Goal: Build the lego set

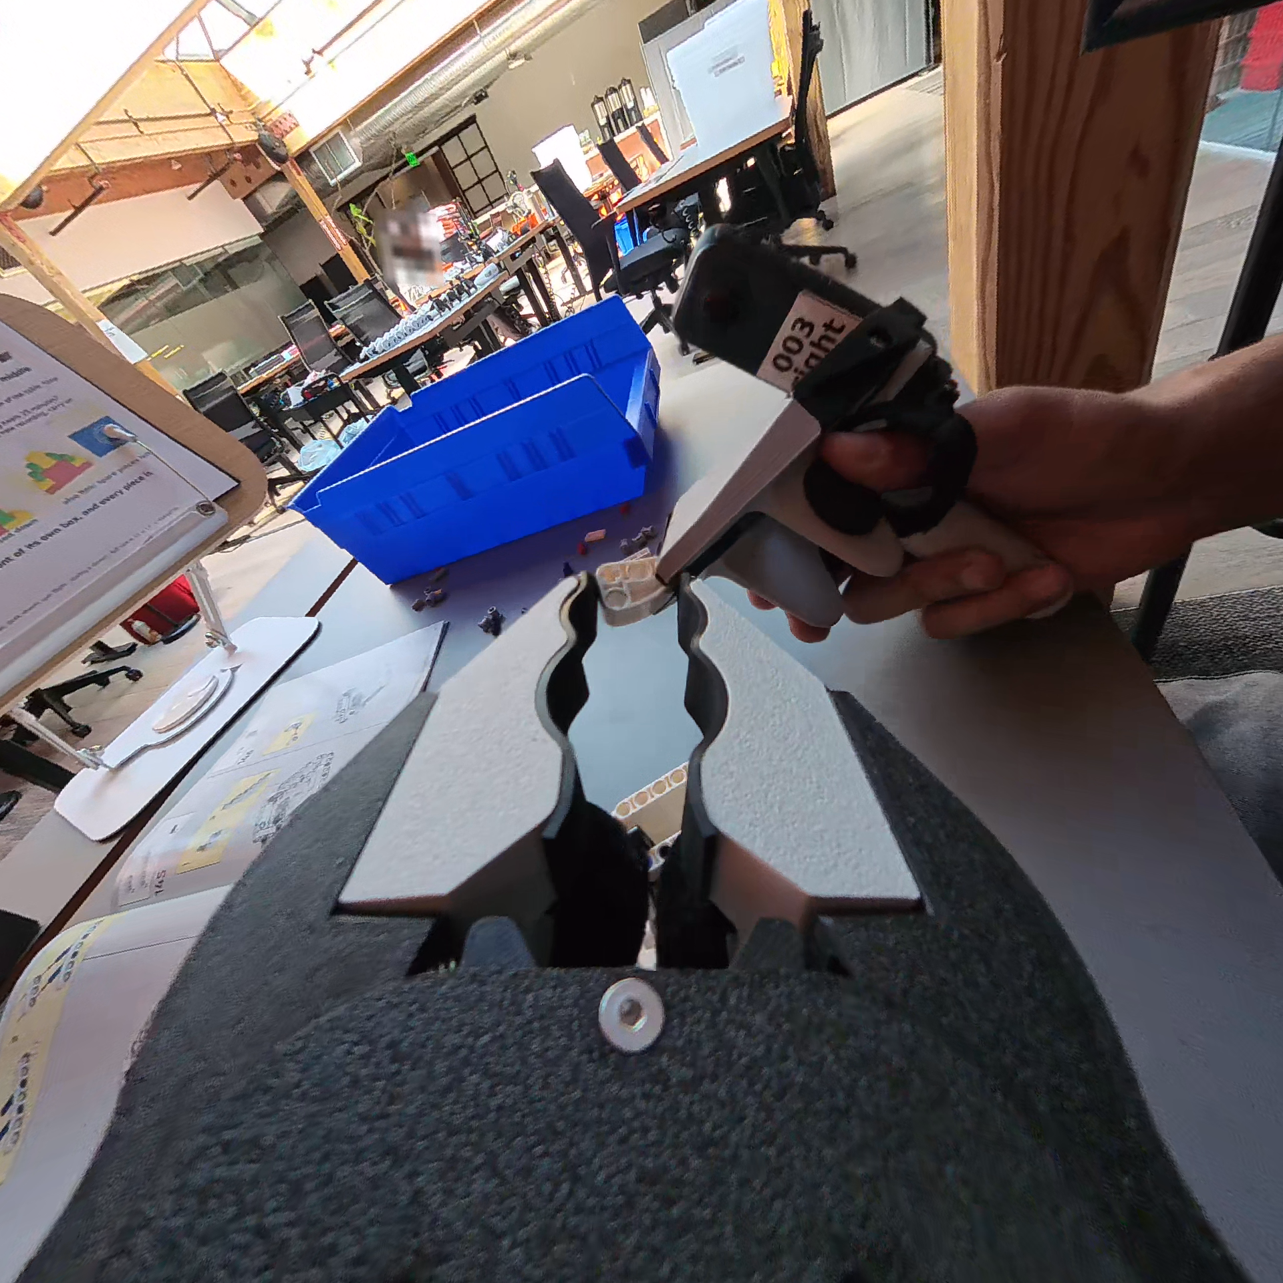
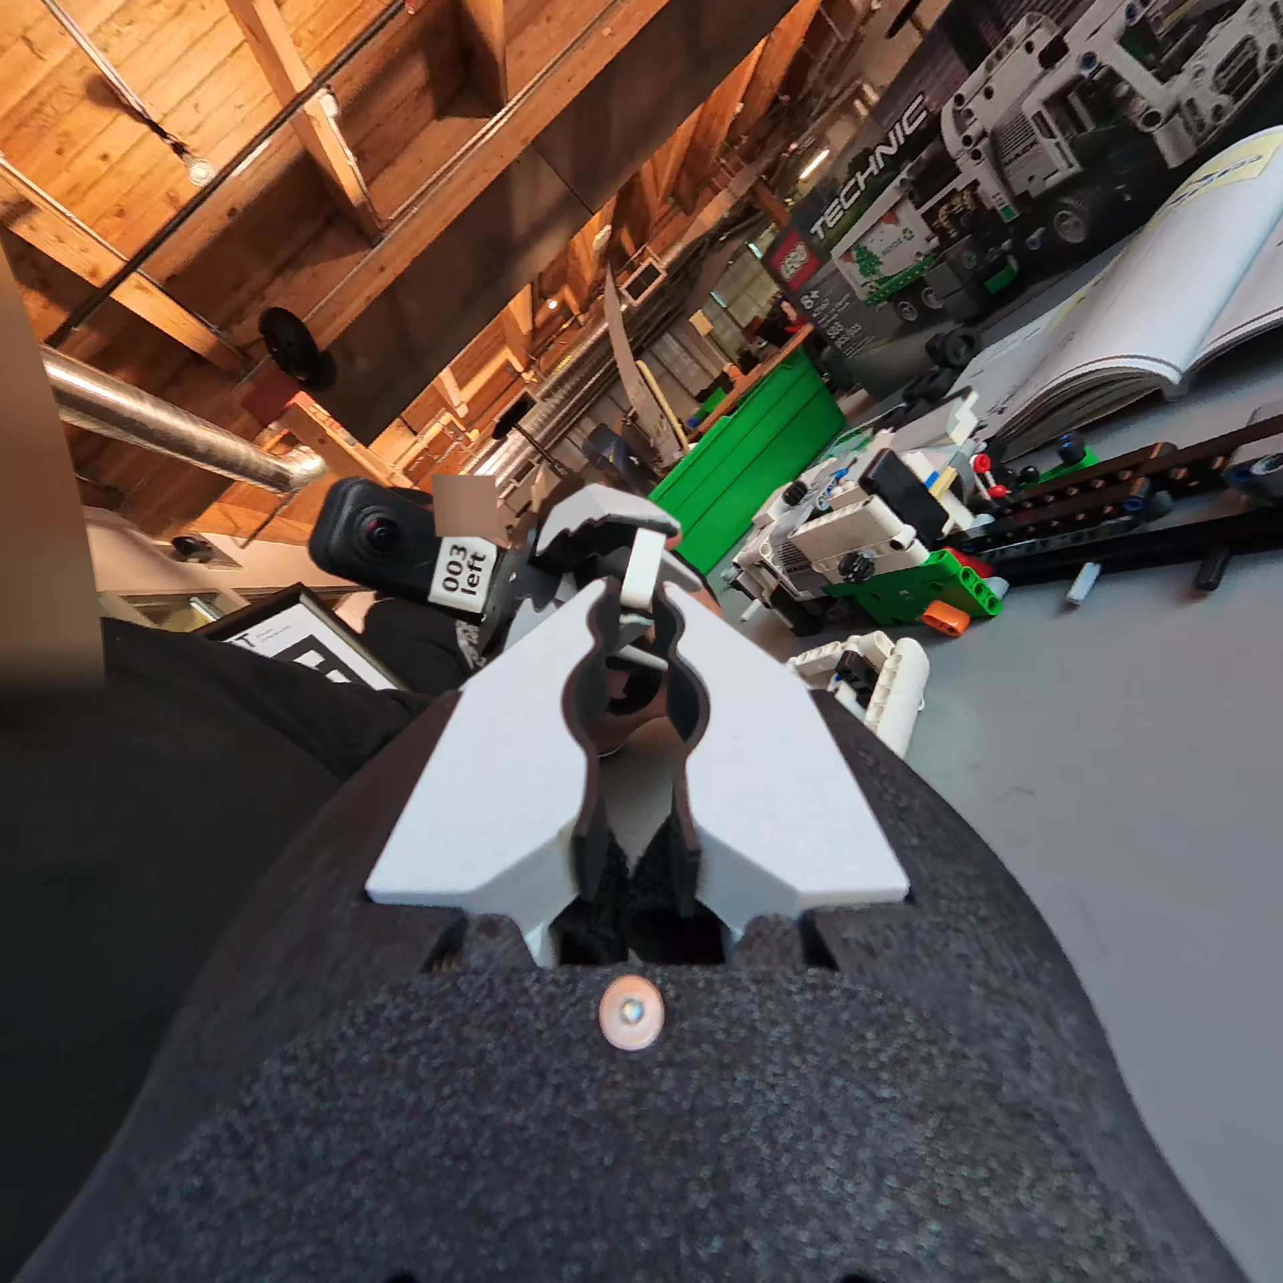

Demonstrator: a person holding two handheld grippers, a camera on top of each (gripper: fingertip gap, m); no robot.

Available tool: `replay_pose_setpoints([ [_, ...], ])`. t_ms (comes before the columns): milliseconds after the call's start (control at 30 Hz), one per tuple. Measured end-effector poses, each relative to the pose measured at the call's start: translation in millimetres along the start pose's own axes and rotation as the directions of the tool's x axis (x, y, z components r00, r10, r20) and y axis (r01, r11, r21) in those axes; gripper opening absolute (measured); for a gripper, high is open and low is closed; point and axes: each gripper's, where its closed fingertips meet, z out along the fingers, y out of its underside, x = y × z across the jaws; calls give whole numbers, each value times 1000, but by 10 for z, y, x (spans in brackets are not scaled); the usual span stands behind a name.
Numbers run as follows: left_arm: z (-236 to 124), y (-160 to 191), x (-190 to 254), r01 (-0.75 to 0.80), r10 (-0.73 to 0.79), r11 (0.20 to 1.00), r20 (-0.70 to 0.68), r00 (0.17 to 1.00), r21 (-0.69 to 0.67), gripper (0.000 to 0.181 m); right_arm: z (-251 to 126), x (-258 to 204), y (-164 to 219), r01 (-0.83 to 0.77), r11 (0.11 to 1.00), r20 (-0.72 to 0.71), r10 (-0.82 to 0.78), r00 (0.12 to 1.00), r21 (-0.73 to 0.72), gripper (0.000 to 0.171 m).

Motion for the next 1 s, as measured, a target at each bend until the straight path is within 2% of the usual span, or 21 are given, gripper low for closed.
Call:
replay_pose_setpoints([
  [200, -3, -28, 32, -22, 22, 1000, 0, 1000, 15, 21, -29, -35, 6, 37, 999, 25, -37, 999, -10, 8],
  [433, -7, -42, 39, -18, 18, 1000, -7, 1000, 21, 20, -55, -47, -17, -6, 1000, 58, 6, 998, 3, 8],
  [667, -14, -32, 19, -2, 2, 1000, -7, 1000, 17, 20, -172, -18, -199, -86, 990, 100, 75, 992, 109, 7],
  [1000, -7, -8, 22, -38, 38, 999, 2, 999, 7, 20, -85, -12, -72, 23, 999, 25, -24, 999, 49, 13],
])
